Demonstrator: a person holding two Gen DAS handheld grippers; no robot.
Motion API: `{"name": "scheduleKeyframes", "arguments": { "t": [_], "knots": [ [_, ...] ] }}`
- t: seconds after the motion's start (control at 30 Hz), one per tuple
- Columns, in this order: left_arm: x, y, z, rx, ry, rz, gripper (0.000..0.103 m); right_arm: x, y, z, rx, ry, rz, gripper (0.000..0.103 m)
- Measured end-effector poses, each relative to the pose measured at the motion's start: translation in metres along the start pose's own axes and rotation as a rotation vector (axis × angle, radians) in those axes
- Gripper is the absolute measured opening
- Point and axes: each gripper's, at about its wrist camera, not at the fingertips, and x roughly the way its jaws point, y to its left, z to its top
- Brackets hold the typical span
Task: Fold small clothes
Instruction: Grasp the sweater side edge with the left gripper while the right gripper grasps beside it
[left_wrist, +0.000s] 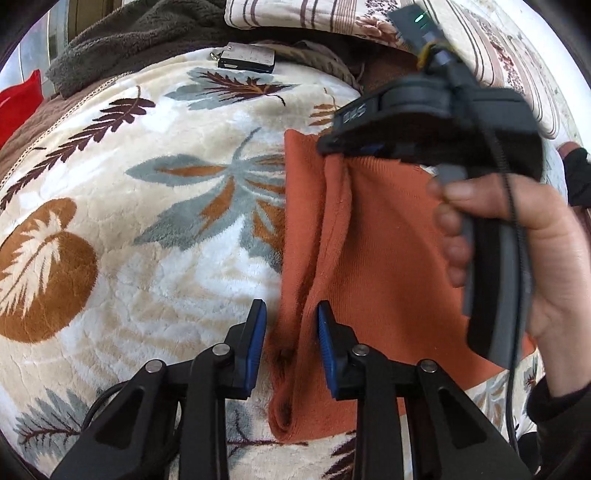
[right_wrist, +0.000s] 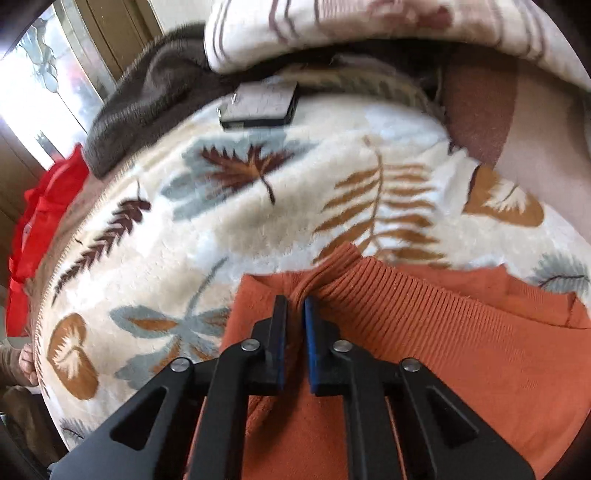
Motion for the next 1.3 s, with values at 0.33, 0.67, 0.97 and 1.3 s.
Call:
{"name": "scheduleKeyframes", "arguments": {
  "t": [0.33,0.67,0.97,1.3],
  "knots": [
    [0.003,0.005,-0.003,0.017,0.026,-0.011,0.028,-0.009,0.011,-0.002,0.066,0.005,0.056,0.022],
    [0.007,0.004,-0.003,0.022,0.034,-0.014,0.03,-0.014,0.031,0.0,0.036,-0.01,-0.016,0.048],
    [0.005,0.005,-0.007,0.038,0.035,-0.009,0.031,0.0,0.029,-0.005,0.058,0.056,-0.063,0.062],
    [0.007,0.004,-0.007,0.041,0.035,-0.009,0.031,0.02,0.053,-0.011,-0.097,0.019,-0.273,0.044]
  ]
}}
